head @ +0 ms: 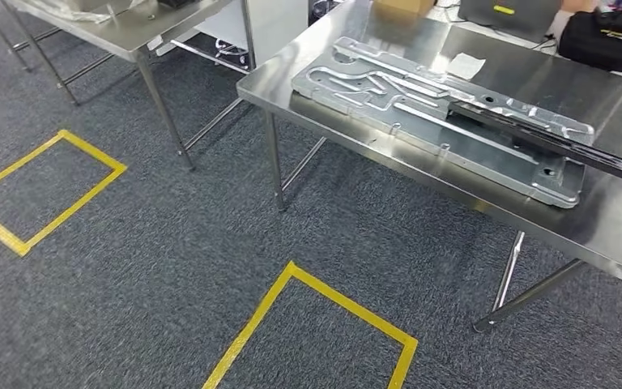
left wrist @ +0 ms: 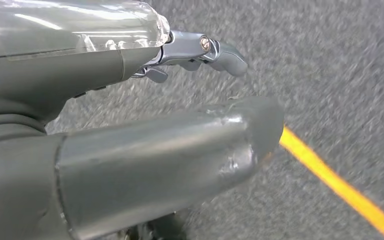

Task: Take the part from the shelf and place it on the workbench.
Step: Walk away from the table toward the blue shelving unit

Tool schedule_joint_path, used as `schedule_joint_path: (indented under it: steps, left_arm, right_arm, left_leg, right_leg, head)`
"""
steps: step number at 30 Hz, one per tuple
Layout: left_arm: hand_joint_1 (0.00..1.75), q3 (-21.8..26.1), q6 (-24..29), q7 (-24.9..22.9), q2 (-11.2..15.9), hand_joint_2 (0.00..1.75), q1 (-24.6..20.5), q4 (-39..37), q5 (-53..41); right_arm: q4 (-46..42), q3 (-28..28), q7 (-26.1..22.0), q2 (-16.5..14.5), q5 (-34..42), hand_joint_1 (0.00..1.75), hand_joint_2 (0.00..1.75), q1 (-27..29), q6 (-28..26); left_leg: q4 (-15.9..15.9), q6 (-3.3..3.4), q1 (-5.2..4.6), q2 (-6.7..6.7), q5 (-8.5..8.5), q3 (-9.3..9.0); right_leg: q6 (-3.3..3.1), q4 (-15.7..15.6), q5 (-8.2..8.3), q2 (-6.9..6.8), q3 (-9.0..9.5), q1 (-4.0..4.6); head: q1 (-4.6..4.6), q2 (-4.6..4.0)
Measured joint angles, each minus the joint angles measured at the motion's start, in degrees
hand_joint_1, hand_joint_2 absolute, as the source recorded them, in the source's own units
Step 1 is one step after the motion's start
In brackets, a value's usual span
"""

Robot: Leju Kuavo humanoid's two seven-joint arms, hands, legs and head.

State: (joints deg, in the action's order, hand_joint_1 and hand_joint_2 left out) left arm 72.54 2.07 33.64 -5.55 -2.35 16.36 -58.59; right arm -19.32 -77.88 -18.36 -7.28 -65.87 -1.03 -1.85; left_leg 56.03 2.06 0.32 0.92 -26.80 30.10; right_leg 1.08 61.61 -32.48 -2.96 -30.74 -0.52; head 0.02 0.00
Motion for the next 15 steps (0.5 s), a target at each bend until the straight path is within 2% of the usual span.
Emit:
schedule_joint_path:
  steps: [1, 2, 3, 4, 5, 6, 7, 8, 9, 10, 12, 13, 15]
  left_arm:
    - [0.0, -0.1, 0.0, 0.1, 0.1, 0.0, -0.2, 0.0, -0.1]
    - [0.0, -0.2, -0.1, 0.4, 0.2, 0.0, -0.3, 0.0, -0.2]
    - [0.0, -0.4, -0.3, 0.9, 0.3, 0.0, -0.4, 0.0, -0.3]
    - [0.0, -0.5, -0.6, 1.7, 0.4, 0.0, -0.3, 0.0, -0.6]
    - [0.0, -0.8, -1.1, 2.7, 0.5, 0.0, -0.3, 0.0, -1.1]
    - [0.0, -1.2, -1.5, 3.6, 0.5, 0.0, -0.3, 0.0, -2.0]
    - [0.0, -1.8, -1.8, 4.3, 0.6, 0.0, -0.4, 0.0, -3.0]
    - [0.0, -2.5, -1.9, 4.7, 0.7, 0.0, -0.6, 0.0, -4.1]
    - [0.0, -3.2, -1.9, 4.9, 0.9, 0.0, -0.8, 0.0, -5.1]
    - [0.0, -3.9, -1.9, 5.0, 1.1, 0.0, -1.0, 0.0, -6.0]
    - [0.0, -5.1, -2.0, 5.1, 1.4, 0.0, -1.3, 0.0, -7.0]
    - [0.0, -5.6, -2.1, 5.2, 1.6, 0.0, -1.5, 0.0, -7.4]
    - [0.0, -6.5, -2.6, 5.5, 1.8, 0.0, -2.1, 0.0, -7.9]
  right_arm:
    - [0.4, 0.0, 0.0, 0.2, 0.0, 0.0, 0.0, 0.0, 0.1]
    - [0.6, 0.0, -0.2, 0.4, -0.1, 0.0, 0.0, 0.1, 0.1]
    - [0.9, 0.0, -0.5, 0.5, -0.2, 0.0, 0.0, 0.2, 0.2]
    - [1.1, 0.0, -1.1, 0.7, -0.5, 0.0, 0.0, 0.2, 0.4]
    - [1.3, 0.0, -1.9, 0.8, -0.8, 0.0, 0.0, 0.2, 0.7]
    - [1.4, 0.0, -2.8, 1.0, -1.2, 0.0, 0.0, 0.2, 1.1]
    - [1.6, 0.1, -3.6, 1.2, -1.7, 0.0, 0.0, 0.1, 1.4]
    - [1.8, 0.2, -4.1, 1.4, -2.3, 0.0, 0.0, 0.1, 1.8]
    - [2.0, 0.4, -4.3, 1.7, -3.1, 0.0, 0.0, 0.0, 2.1]
    - [2.2, 0.8, -4.4, 1.9, -4.0, 0.0, 0.0, -0.1, 2.3]
    - [2.6, 1.6, -4.5, 2.2, -5.4, 0.0, 0.0, -0.4, 2.6]
    - [2.8, 2.0, -4.6, 2.4, -5.8, 0.0, 0.0, -0.5, 2.7]
    - [3.2, 2.6, -5.2, 2.7, -6.2, 0.0, 0.0, -0.6, 2.9]
  left_leg:
    - [0.0, 0.23, -0.05, -0.47, 0.14, 0.17]
    - [0.0, 0.37, -0.1, -1.01, 0.23, 0.34]
    - [0.1, 0.4, -0.13, -1.63, 0.28, 0.45]
    - [0.2, 0.39, -0.15, -2.3, 0.29, 0.5]
    - [0.3, 0.33, -0.14, -3.02, 0.27, 0.52]
    - [0.6, 0.22, -0.13, -3.73, 0.21, 0.52]
    - [0.8, 0.07, -0.11, -4.41, 0.11, 0.59]
    - [1.2, -0.21, -0.2, -5.04, -0.04, 0.78]
    - [1.5, -0.54, -0.22, -5.61, -0.11, 1.08]
    - [1.7, -0.93, -0.25, -6.18, -0.09, 1.41]
    - [1.7, -1.72, -0.15, -7.17, 0.13, 1.92]
    - [2.0, -2.04, -0.14, -6.72, -0.07, 2.16]
    - [5.5, -2.63, -0.11, -4.24, -2.24, 3.81]
  right_leg:
    - [0.15, 3.7, -2.05, 1.51, -1.71, -0.12]
    - [0.24, 7.7, -3.84, 2.27, -3.62, -0.19]
    - [0.34, 10.8, -4.77, 2.59, -5.15, -0.24]
    - [0.4, 11.9, -4.46, 2.7, -5.82, -0.26]
    - [0.41, 10.8, -2.98, 2.81, -5.42, -0.3]
    - [0.37, 7.7, -0.71, 3.16, -4.11, -0.38]
    - [0.24, 3.7, 1.46, 4.15, -2.44, -0.52]
    - [0.09, 0.1, 2.9, 5.41, -0.98, -0.66]
    - [-0.05, -2.1, 3.6, 6.41, -0.12, -0.72]
    - [-0.24, -3.1, 3.66, 7.04, 0.19, -0.71]
    - [-0.79, -3.3, 3.73, 6.3, 0.13, -0.61]
    - [-1.19, -3.5, 3.91, 5.72, 0.17, -0.67]
    - [-1.98, -4.0, 4.18, 4.31, 0.27, -0.82]
  head:
    - [0.13, 0.0]
    - [0.19, 0.0]
    - [0.21, 0.0]
    - [0.21, 0.0]
    - [0.21, 0.0]
    - [0.23, 0.0]
    - [0.25, 0.0]
    - [0.25, 0.0]
    - [0.26, 0.0]
    - [0.3, 0.0]
    - [0.37, 0.0]
    - [0.37, 0.0]
    - [0.04, 0.0]
